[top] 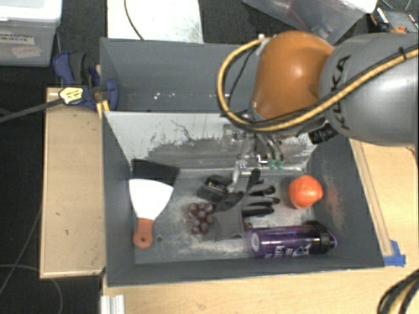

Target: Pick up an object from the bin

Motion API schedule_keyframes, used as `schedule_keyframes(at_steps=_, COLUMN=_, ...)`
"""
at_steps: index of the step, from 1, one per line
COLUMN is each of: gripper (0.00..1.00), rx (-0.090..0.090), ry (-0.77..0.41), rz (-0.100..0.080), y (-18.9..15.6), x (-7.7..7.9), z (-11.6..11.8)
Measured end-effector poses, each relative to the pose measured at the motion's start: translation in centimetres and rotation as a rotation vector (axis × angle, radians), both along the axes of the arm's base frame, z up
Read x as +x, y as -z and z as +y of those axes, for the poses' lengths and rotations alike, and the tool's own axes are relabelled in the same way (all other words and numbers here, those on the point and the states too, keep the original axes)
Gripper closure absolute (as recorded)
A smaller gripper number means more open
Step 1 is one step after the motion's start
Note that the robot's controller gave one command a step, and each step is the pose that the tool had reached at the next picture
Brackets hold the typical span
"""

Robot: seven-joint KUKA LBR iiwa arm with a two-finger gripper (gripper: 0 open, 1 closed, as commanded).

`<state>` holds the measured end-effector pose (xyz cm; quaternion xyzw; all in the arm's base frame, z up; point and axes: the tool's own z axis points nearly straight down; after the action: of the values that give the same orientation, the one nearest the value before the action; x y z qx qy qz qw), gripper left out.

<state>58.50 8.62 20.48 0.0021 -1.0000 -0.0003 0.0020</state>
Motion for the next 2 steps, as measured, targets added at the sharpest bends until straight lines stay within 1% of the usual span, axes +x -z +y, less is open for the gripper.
schedule_keyframes(at_steps=1, gripper=0.0, rx=0.001, ry=0.004, rz=-0.007, y=-0.4, x=0.2, z=-0.1)
schedule_keyframes(at_steps=2, gripper=0.0, rx=0.002, ry=-0.312, rz=-0.011, y=11.4, x=0.5, z=-1.3)
